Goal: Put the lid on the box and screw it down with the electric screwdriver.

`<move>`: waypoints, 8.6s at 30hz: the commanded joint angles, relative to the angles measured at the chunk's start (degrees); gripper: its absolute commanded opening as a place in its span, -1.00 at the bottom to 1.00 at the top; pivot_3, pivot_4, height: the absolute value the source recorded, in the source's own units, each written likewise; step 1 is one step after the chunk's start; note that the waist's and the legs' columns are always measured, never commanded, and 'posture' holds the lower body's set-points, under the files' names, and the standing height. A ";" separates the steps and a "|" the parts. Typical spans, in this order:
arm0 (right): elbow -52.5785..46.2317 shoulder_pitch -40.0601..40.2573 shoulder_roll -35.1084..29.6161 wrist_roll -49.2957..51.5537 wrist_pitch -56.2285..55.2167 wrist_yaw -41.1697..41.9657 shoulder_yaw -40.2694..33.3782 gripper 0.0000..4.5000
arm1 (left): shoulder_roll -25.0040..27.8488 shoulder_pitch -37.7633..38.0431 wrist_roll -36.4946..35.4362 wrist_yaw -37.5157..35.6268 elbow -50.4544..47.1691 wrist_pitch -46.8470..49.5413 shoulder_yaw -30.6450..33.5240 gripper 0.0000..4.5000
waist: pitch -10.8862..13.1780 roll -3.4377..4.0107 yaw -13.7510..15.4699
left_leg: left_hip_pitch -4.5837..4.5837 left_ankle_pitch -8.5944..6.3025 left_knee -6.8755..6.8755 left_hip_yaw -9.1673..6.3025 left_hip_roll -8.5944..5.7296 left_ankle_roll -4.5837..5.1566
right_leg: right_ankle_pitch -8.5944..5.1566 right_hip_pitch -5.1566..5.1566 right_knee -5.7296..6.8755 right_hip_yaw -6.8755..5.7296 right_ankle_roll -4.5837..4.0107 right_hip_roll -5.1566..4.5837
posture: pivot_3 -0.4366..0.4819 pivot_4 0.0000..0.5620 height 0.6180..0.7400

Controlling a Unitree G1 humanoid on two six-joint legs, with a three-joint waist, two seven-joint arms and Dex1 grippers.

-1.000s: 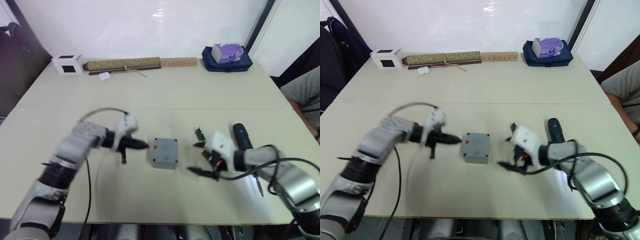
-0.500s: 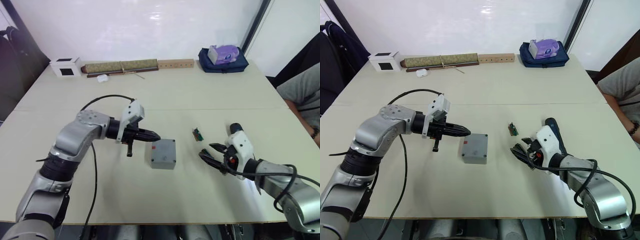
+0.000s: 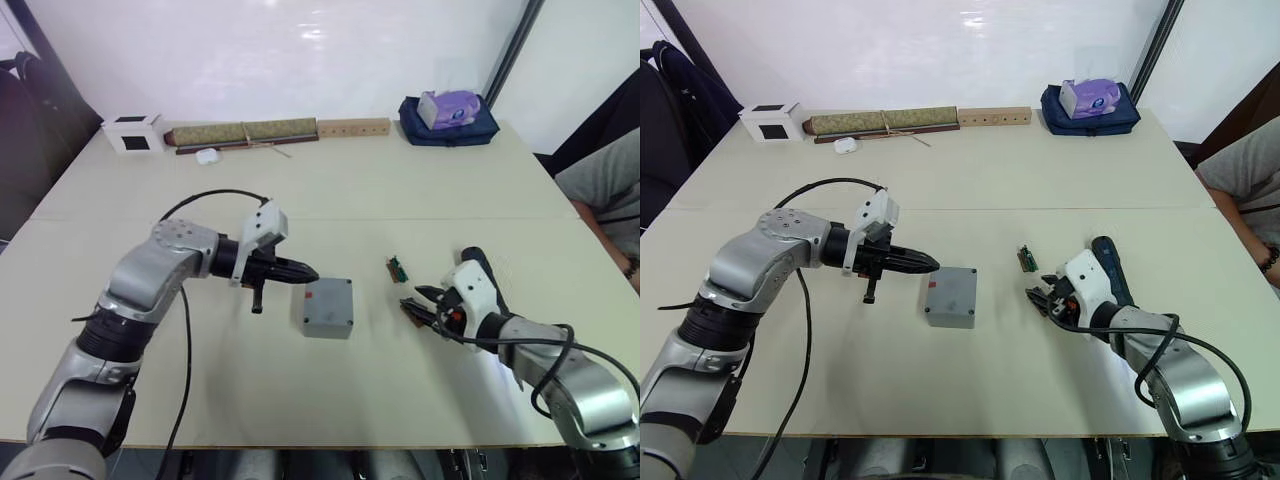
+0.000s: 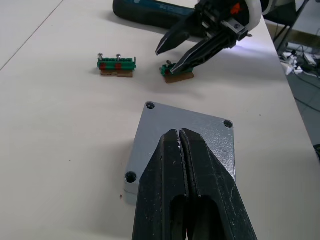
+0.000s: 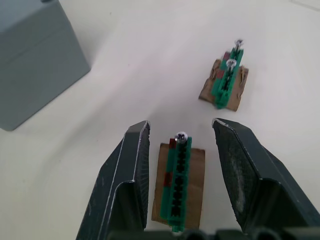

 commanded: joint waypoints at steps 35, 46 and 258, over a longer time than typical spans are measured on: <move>-6.64 -10.66 2.25 5.19 1.44 0.93 -0.91 -0.97 | 1.80 0.79 2.14 -0.31 3.10 -3.79 0.55 -1.00 | 0.01 0.00 -0.28 | 0.00 0.00 0.00 -0.02 0.02 0.00 | 0.00 -0.02 0.01 0.00 0.00 0.02 | -0.05 -0.47 1.00; -3.34 -14.06 5.84 2.88 -1.25 1.85 8.43 -0.97 | 2.72 1.94 1.69 0.45 1.57 -2.85 0.97 -1.00 | 0.02 0.00 0.00 | -0.04 0.00 -0.03 -0.03 0.00 0.00 | 0.00 -0.03 -0.04 -0.02 -0.01 -0.04 | -0.05 -0.47 1.00; 5.17 -3.48 21.62 -1.21 -17.14 -9.83 11.83 -0.21 | -1.77 4.33 12.92 -2.08 4.12 -11.90 -11.30 -1.00 | -1.98 -0.38 -0.09 | 1.14 0.03 -0.97 0.03 0.03 -0.06 | -0.07 1.04 -0.79 0.01 -0.17 0.00 | -0.05 -0.47 1.00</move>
